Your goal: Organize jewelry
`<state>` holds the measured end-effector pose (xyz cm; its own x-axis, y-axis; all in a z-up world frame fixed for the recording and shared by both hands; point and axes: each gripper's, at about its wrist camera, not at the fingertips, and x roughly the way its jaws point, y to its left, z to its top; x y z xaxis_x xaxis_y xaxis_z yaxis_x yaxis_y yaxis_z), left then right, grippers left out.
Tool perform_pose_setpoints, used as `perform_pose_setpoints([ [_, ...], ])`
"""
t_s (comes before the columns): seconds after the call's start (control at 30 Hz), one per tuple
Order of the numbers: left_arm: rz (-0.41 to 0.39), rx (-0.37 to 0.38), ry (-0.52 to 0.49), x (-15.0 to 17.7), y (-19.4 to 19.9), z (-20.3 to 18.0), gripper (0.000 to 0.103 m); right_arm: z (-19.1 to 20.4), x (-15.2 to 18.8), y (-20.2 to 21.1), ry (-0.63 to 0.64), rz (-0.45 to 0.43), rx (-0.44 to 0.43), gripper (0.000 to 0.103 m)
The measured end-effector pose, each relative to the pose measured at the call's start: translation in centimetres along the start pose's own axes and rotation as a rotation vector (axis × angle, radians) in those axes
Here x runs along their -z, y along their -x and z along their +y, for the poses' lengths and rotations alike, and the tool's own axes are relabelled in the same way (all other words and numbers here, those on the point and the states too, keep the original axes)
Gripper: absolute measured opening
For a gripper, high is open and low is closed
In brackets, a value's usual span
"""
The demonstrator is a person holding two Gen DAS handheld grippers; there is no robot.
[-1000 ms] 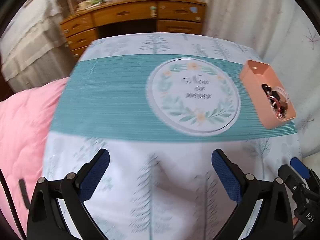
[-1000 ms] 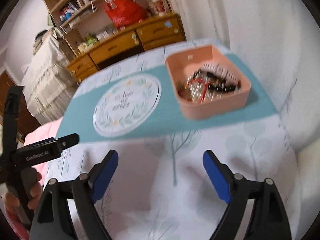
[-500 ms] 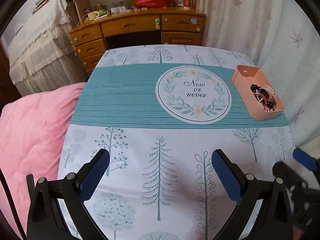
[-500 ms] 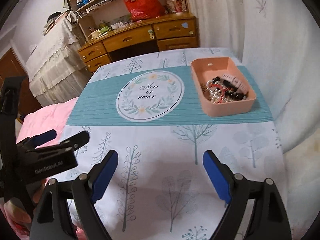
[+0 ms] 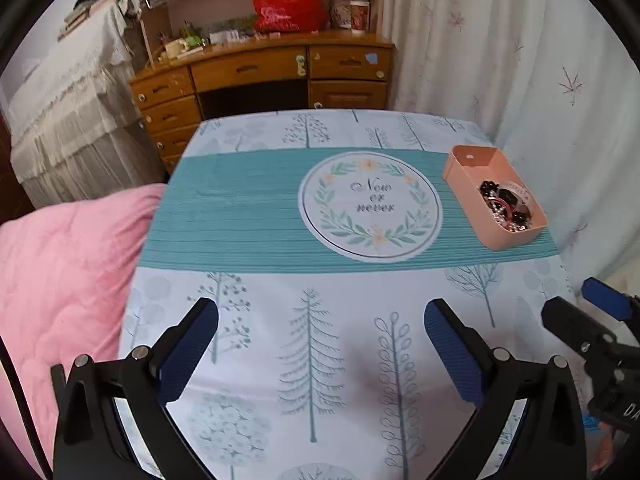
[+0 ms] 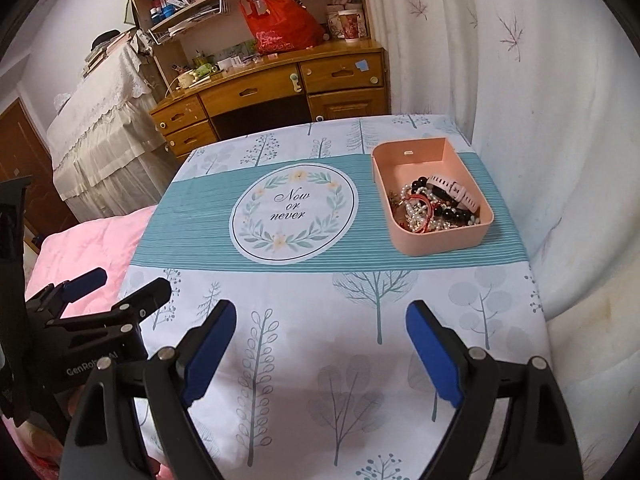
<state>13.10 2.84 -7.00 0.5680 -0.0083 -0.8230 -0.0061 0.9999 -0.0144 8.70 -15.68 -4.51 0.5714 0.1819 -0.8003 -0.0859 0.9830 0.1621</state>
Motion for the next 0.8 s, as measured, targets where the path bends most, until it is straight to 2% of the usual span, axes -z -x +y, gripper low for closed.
perform_pose_setpoints([
  [0.3,0.041,-0.019,-0.002,0.9,-0.5,0.0,0.102,0.6,0.7,-0.3,0.018,0.008,-0.013,0.087],
  [0.4,0.029,-0.041,-0.003,1.0,-0.2,0.0,0.102,0.9,0.8,-0.1,0.023,0.005,-0.007,0.087],
  [0.8,-0.051,-0.038,-0.027,0.7,1.9,-0.6,0.102,1.1,0.9,0.7,0.038,-0.019,-0.006,0.087],
])
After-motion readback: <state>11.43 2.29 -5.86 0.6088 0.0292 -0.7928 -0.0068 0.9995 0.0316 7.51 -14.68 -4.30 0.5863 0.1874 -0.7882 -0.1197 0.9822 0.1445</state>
